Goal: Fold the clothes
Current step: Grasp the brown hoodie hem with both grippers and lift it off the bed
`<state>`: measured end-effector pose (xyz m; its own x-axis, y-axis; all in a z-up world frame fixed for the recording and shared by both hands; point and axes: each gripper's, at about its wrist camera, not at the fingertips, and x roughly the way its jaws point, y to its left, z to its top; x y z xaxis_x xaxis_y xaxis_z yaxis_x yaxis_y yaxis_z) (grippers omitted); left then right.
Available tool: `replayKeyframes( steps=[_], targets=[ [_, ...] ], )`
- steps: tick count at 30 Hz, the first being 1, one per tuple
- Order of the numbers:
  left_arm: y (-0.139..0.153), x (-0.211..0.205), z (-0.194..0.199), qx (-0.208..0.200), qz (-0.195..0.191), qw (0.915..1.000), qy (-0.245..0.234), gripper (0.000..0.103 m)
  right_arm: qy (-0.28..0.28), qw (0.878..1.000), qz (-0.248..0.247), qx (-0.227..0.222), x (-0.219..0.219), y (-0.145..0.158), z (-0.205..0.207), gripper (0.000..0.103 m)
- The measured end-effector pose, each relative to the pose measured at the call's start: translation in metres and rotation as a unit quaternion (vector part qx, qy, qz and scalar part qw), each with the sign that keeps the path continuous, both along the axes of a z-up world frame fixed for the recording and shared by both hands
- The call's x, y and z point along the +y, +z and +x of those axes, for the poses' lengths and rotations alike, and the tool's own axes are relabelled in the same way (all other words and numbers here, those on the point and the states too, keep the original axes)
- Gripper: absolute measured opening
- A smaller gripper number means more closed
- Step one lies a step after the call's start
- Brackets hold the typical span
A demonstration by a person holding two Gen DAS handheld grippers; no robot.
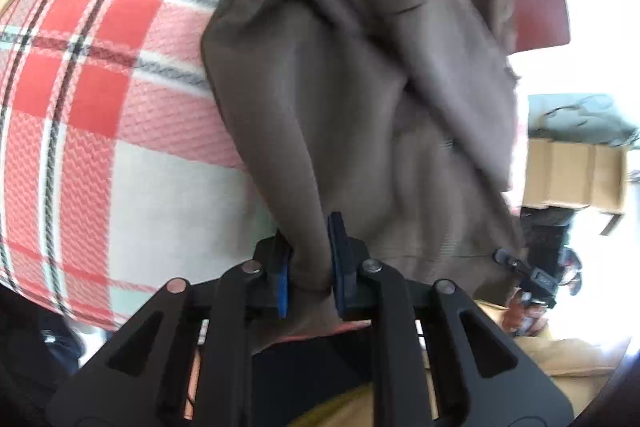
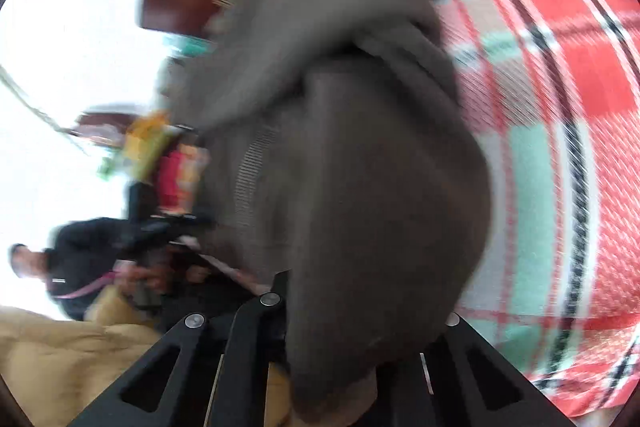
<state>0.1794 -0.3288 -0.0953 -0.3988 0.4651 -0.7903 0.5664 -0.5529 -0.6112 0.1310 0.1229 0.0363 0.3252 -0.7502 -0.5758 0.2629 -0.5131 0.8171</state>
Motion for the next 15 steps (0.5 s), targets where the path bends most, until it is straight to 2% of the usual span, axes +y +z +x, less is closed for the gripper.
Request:
replayKeyframes(
  steps=[2, 4, 5, 8, 11, 13, 15],
  targets=[
    [0.012, -0.004, -0.004, 0.032, 0.049, 0.9979, 0.027, 0.015, -0.005, 0.999, -0.046, -0.007, -0.002, 0.022, -0.009, 0.009],
    [0.028, -0.012, -0.013, 0.081, 0.109, 0.9888, 0.062, 0.015, -0.017, 0.995, -0.095, -0.01, -0.007, 0.046, -0.022, 0.009],
    [0.037, -0.016, -0.02, 0.101, 0.122, 0.9848, 0.072, 0.015, -0.026, 0.992, -0.12, -0.013, -0.009, 0.056, -0.031, 0.009],
    [0.063, -0.03, -0.043, 0.155, 0.146, 0.9724, 0.096, 0.015, -0.058, 0.981, -0.181, -0.027, -0.015, 0.08, -0.06, 0.01],
    [0.085, -0.059, -0.077, 0.2, 0.163, 0.9576, 0.129, 0.015, -0.096, 0.972, -0.207, -0.058, -0.021, 0.084, -0.094, 0.012],
    [0.086, -0.078, -0.1, 0.212, 0.168, 0.9504, 0.155, 0.015, -0.125, 0.965, -0.218, -0.082, -0.025, 0.084, -0.119, 0.013],
    [0.081, -0.098, -0.13, 0.206, 0.16, 0.9486, 0.18, 0.015, -0.161, 0.959, -0.207, -0.108, -0.027, 0.071, -0.147, 0.014]
  ],
)
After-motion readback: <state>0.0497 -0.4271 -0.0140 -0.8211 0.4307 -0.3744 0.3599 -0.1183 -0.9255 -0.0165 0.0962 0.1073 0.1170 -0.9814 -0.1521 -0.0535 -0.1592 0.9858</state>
